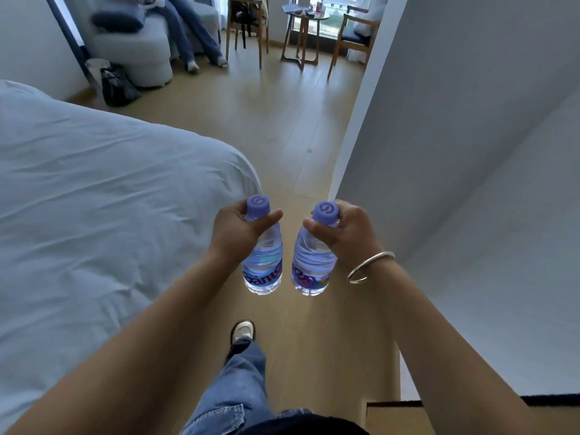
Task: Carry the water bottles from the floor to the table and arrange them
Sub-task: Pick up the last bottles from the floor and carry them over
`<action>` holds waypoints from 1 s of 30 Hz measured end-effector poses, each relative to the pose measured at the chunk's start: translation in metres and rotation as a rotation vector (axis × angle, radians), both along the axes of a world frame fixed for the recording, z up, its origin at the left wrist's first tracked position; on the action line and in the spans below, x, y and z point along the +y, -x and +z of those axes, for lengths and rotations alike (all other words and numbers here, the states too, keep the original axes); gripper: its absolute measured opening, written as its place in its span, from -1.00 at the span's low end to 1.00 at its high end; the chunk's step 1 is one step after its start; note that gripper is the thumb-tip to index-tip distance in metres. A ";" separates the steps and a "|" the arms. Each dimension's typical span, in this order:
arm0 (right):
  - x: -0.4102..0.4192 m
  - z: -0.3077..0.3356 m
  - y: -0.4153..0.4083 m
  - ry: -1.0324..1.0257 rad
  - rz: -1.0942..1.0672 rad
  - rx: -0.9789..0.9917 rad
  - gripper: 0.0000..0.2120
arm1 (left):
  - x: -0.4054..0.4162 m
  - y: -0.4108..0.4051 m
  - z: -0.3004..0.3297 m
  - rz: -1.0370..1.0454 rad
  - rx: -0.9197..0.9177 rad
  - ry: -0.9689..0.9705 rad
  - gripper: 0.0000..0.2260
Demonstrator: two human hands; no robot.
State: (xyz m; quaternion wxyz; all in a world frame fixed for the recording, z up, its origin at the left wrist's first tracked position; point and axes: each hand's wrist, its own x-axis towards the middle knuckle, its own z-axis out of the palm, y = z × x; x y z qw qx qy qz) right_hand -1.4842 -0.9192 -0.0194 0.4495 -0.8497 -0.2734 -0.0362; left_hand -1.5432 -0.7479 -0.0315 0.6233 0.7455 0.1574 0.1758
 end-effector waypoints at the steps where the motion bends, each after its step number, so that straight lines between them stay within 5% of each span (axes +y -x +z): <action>1: 0.010 0.000 -0.020 0.009 -0.002 -0.005 -0.75 | 0.010 -0.020 0.000 0.002 -0.001 -0.006 -0.85; 11: 0.106 0.017 -0.211 -0.006 -0.139 -0.057 -0.71 | 0.115 -0.232 0.026 -0.078 -0.034 -0.139 -0.83; 30: 0.175 -0.001 -0.547 -0.012 -0.078 0.019 -0.75 | 0.173 -0.558 0.005 -0.057 0.020 0.073 -0.87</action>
